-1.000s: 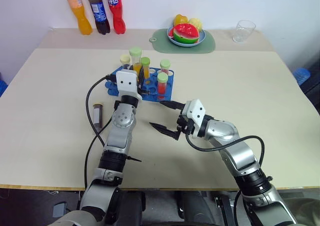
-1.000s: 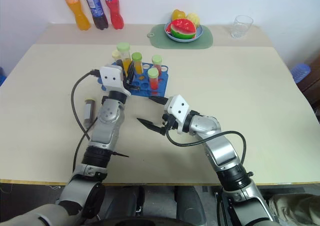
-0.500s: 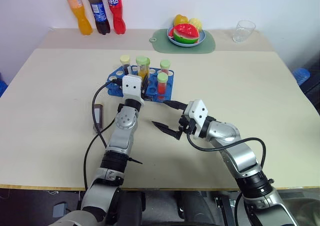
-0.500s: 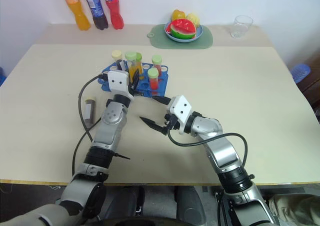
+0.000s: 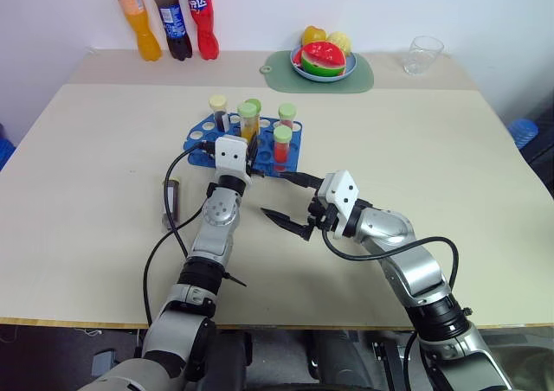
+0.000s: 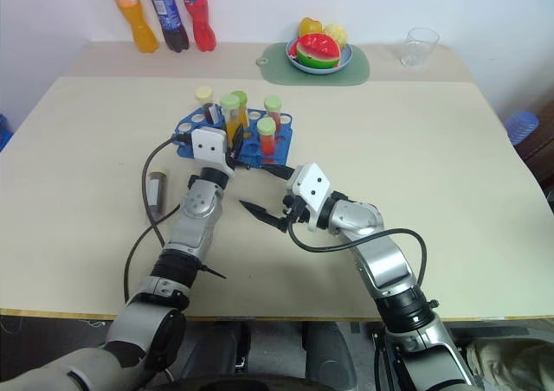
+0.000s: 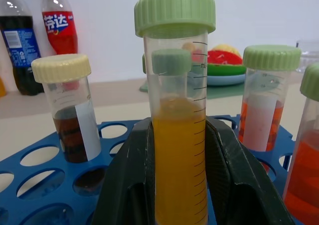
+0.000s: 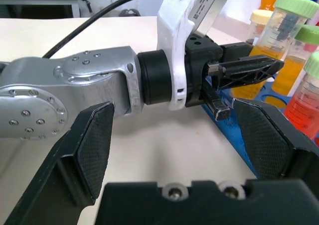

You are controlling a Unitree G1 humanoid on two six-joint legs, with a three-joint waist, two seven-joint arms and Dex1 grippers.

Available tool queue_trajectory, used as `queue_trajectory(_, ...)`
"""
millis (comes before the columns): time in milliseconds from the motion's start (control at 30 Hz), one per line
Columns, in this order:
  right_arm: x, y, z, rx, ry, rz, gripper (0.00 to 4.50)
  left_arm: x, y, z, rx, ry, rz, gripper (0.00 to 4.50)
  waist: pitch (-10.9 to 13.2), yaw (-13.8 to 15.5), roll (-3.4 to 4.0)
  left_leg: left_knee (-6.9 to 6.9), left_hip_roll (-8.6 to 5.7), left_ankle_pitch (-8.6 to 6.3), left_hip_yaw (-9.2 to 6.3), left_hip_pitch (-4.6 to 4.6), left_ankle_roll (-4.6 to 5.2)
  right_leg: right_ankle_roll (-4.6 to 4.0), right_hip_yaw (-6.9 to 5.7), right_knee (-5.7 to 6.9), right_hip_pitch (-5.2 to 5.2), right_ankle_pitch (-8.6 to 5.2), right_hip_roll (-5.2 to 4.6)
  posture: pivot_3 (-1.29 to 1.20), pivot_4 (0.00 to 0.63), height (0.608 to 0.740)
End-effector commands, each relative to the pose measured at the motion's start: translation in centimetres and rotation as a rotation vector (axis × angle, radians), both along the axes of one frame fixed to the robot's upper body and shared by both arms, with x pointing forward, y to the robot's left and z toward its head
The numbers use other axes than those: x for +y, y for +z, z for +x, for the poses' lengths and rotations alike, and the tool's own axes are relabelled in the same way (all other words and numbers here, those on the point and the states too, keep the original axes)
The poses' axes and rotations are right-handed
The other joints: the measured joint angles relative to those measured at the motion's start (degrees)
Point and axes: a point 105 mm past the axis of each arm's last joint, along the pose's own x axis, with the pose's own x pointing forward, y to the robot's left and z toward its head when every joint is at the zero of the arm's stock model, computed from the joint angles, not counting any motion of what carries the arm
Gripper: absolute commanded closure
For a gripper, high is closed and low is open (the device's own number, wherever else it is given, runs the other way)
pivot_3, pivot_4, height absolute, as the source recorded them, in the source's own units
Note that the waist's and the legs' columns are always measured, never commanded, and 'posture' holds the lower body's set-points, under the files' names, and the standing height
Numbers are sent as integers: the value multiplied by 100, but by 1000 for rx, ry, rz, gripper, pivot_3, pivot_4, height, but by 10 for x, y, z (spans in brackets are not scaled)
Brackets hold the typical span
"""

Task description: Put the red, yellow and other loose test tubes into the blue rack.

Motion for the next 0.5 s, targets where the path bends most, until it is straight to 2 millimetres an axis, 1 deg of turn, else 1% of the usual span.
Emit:
queue_trajectory(33, 2, 14, -1, -53, 11, 20, 308, -2, 12, -4, -44, -51, -63, 2356, 0, 0, 0, 0, 0, 0, 0, 0, 0, 0, 0, 0, 0, 0, 0, 0, 150, 734)
queue_trajectory(67, 2, 14, -1, -53, 11, 20, 308, -1, 18, -6, -65, -53, -79, 1795, 0, -2, 0, 0, 0, 0, 0, 0, 0, 0, 0, 0, 0, 0, 0, 0, 150, 734)
queue_trajectory(133, 3, 14, -2, -53, 10, 22, 308, 6, 31, -10, -110, -33, -93, 811, 0, -4, 0, 0, 0, 0, 0, 0, 0, 0, 0, 0, 0, 0, 0, 0, 150, 734)
queue_trajectory(167, 3, 14, -2, -53, 9, 24, 308, 10, 39, -12, -126, -25, -107, 218, 0, -12, 0, -1, 0, 0, -1, -1, 1, 0, 0, -1, 0, 0, 0, 0, 150, 734)
queue_trajectory(200, 3, 15, -2, -53, 7, 25, 308, 14, 46, -14, -140, -20, -117, 49, 0, -11, 0, -1, 1, 0, -1, -1, 1, 0, 0, 0, -1, 0, 0, 0, 150, 734)
queue_trajectory(267, 2, 15, -2, -52, 4, 28, 308, 22, 70, -21, -185, -18, -128, 49, 0, -16, 0, -1, 2, 0, -2, -1, 0, 0, 0, 2, -1, 0, 1, 0, 150, 734)
queue_trajectory(300, 2, 15, -2, -52, 3, 29, 308, 31, 86, -25, -203, -2, -137, 49, 0, -19, 0, -1, 3, 0, -2, -1, 0, 0, 0, 2, -1, 0, 2, 0, 150, 734)
queue_trajectory(333, 1, 15, -3, -51, 2, 30, 308, 39, 98, -29, -206, 16, -139, 49, 1, -23, -1, -1, 3, 0, -2, 0, 0, 0, 1, 2, -1, 0, 2, 0, 150, 734)
queue_trajectory(367, 1, 15, -3, -51, 2, 30, 308, 44, 104, -31, -201, 29, -139, 49, 1, -30, 0, -1, 4, 0, -2, 0, 0, 0, 1, 2, -1, 0, 2, 0, 150, 734)
queue_trajectory(400, 0, 15, -3, -50, 2, 31, 308, 54, 115, -34, -181, 42, -136, 49, 0, -27, 0, -1, 5, 0, -3, 0, 0, 0, 1, 3, -1, 0, 3, 0, 150, 734)
queue_trajectory(433, 0, 15, -3, -48, 2, 31, 308, 63, 122, -35, -135, 41, -130, 49, 0, -28, 0, -1, 5, 0, -3, 1, 0, 0, 1, 4, -1, 0, 3, 0, 150, 734)
queue_trajectory(500, 0, 14, -2, -45, 7, 31, 308, 90, 125, -37, 38, 75, -89, 49, 1, -51, 0, 0, 7, 0, -5, 1, 0, 0, 1, 8, -1, 0, 5, 0, 150, 734)
